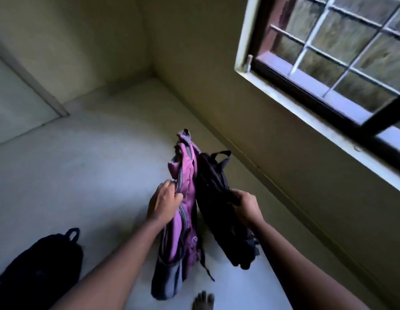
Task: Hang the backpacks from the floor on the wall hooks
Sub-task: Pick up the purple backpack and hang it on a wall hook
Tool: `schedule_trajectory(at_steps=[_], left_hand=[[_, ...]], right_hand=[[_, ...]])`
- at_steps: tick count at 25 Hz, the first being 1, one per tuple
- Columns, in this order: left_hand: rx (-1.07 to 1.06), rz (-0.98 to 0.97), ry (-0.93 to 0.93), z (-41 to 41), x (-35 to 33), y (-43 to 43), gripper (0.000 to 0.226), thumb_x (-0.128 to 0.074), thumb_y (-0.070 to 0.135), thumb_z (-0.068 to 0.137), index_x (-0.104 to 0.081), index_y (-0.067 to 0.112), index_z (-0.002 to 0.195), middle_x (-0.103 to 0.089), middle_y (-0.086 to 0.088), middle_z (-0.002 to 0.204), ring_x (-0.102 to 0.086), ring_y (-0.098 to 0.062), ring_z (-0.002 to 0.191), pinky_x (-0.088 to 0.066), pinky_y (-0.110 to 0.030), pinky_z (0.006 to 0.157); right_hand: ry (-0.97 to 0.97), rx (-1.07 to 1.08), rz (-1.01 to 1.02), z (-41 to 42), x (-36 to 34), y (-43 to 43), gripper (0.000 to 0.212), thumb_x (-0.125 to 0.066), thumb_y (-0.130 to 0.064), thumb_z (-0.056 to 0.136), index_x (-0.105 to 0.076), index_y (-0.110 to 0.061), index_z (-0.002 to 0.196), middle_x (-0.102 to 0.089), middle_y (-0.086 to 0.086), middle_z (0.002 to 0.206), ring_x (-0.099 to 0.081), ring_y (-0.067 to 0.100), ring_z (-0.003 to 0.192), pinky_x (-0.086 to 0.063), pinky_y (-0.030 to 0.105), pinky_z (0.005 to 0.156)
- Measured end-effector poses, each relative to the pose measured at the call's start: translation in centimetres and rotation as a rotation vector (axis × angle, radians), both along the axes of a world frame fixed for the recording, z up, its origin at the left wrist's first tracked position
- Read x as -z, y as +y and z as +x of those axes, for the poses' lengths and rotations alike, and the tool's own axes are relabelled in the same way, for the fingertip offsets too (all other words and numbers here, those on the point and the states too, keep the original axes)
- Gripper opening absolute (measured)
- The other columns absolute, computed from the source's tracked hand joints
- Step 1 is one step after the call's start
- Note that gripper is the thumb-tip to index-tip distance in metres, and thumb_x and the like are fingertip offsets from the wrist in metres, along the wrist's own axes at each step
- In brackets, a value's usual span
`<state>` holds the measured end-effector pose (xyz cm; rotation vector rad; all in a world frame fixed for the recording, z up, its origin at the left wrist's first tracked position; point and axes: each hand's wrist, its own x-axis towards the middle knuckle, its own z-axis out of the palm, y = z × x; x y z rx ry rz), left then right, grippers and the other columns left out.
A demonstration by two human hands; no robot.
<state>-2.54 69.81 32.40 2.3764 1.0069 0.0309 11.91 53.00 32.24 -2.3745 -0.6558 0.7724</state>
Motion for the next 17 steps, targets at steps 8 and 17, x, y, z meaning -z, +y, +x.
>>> schedule_trajectory(at_steps=[8,17], left_hand=[[-0.179,-0.090,0.073,-5.7,-8.9,11.6,0.026,-0.050,0.013,0.087,-0.057,-0.008,0.100,-0.056,-0.021,0.112,-0.056,-0.035,0.105,-0.041,-0.038,0.090],[-0.272,-0.087,0.148,-0.5,-13.5,27.7,0.020,-0.053,0.011,0.086,-0.041,0.008,0.070,-0.043,-0.009,0.082,-0.055,-0.032,0.086,-0.032,-0.028,0.068]], right_hand=[[-0.087,-0.125,0.030,0.8,-8.2,17.5,0.030,-0.047,-0.006,0.088,-0.069,-0.016,0.106,-0.071,0.013,0.107,-0.064,0.032,0.101,-0.046,0.029,0.077],[-0.034,-0.167,-0.082,7.6,-8.6,35.4,0.034,-0.043,-0.006,0.090,-0.067,-0.014,0.114,-0.069,0.017,0.111,-0.061,0.035,0.104,-0.048,0.034,0.084]])
